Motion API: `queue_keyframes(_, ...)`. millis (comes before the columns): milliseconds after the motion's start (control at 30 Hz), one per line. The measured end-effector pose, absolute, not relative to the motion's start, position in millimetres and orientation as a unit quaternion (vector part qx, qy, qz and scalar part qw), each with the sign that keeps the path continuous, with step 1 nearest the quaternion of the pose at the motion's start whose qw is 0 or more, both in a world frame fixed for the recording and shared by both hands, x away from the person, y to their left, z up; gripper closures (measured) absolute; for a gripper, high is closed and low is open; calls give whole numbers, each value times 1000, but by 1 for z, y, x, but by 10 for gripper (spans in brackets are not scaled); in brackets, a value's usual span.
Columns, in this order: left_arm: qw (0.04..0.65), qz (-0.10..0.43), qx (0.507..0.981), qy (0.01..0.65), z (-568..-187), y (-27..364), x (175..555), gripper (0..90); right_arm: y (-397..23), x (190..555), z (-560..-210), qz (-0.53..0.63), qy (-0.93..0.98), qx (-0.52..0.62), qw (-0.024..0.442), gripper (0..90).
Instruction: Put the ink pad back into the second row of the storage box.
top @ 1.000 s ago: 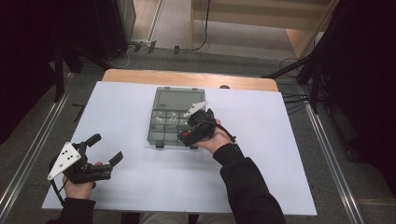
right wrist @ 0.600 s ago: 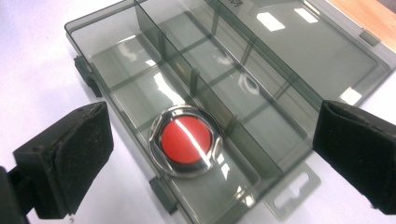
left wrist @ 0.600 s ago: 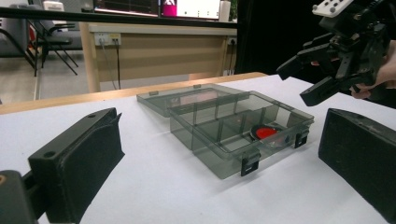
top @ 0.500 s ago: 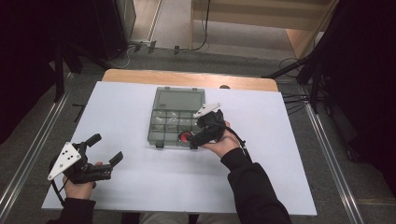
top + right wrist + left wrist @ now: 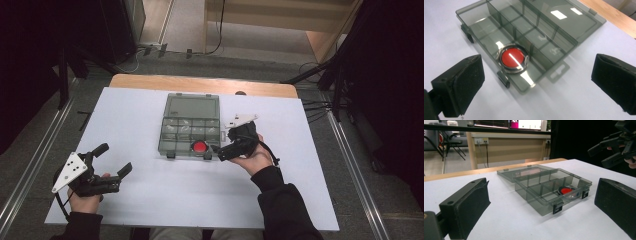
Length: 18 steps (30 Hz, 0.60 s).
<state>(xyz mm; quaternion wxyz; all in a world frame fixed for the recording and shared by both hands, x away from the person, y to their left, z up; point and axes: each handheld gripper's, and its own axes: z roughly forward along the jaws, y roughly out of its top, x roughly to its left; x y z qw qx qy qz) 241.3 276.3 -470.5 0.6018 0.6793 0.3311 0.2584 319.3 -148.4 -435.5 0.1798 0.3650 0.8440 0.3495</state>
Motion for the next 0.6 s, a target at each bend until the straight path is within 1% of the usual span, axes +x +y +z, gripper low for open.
queue_keyframes(367,601,259,681,330,-471,276,242,0,-182,296,-432,358,824,392,200,0)
queue_keyframes(500,599,259,682,331,-471,276,242,0,-191,290,-433,372,814,399,199,0)
queue_keyframes(600,599,259,682,330,-471,276,242,0,-203,279,-434,377,805,404,216,0)
